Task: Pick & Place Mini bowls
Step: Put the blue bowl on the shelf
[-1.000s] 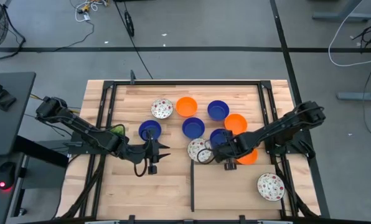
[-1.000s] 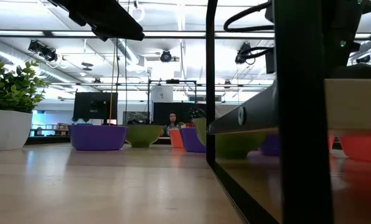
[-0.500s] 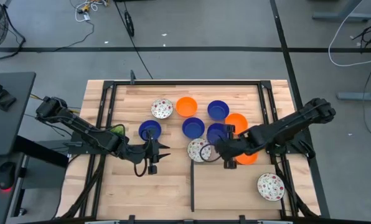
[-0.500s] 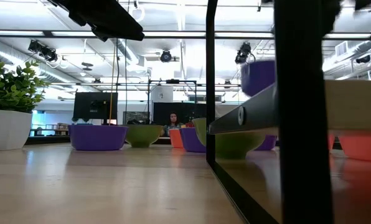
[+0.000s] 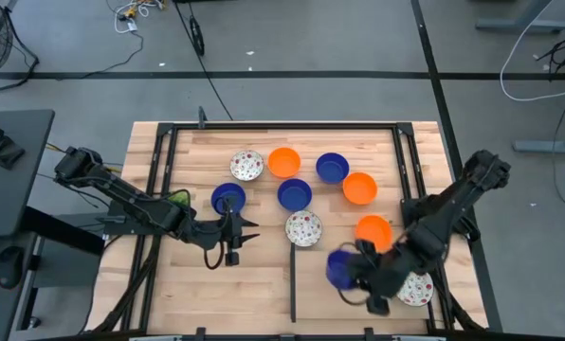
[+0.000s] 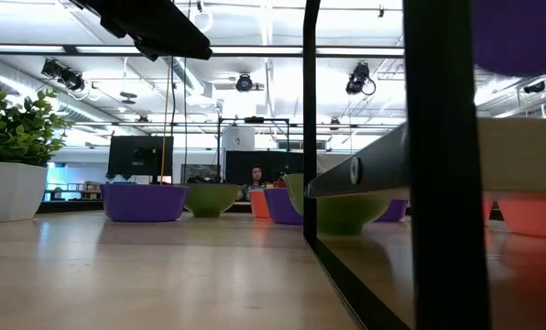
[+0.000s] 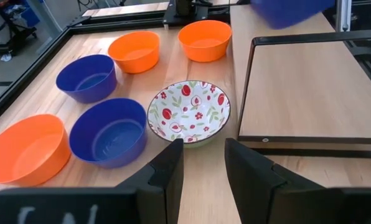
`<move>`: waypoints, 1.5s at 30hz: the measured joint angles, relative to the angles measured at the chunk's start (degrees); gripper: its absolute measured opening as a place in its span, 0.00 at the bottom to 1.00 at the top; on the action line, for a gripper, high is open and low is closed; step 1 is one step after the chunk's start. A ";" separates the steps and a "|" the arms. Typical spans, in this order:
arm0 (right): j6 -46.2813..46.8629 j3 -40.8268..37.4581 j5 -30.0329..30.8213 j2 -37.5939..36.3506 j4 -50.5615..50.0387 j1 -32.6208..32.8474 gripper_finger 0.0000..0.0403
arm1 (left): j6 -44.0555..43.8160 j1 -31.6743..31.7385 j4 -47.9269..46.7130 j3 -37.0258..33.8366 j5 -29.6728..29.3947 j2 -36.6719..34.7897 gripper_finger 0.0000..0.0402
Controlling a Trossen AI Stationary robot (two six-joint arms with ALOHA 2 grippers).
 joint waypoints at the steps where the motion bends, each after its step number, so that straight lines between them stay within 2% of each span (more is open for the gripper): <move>1: 2.18 -0.01 -0.22 0.14 0.50 1.22 0.01 | 0.00 0.00 0.00 0.00 0.00 0.00 0.30; 10: 17.00 -0.01 0.24 5.85 1.19 7.53 0.01 | 0.00 0.00 0.00 0.00 0.00 0.00 0.30; 18: 24.05 -0.03 1.93 11.34 -9.74 9.15 0.00 | -0.02 0.00 -0.01 0.00 0.01 0.00 0.30; 29: 23.09 -0.03 1.62 13.80 -12.41 9.19 0.01 | -0.02 0.00 -0.01 0.00 0.00 0.00 0.30; 45: 22.15 -0.03 -1.57 14.41 -8.23 9.07 0.05 | -0.04 0.00 -0.02 0.00 0.02 0.00 0.30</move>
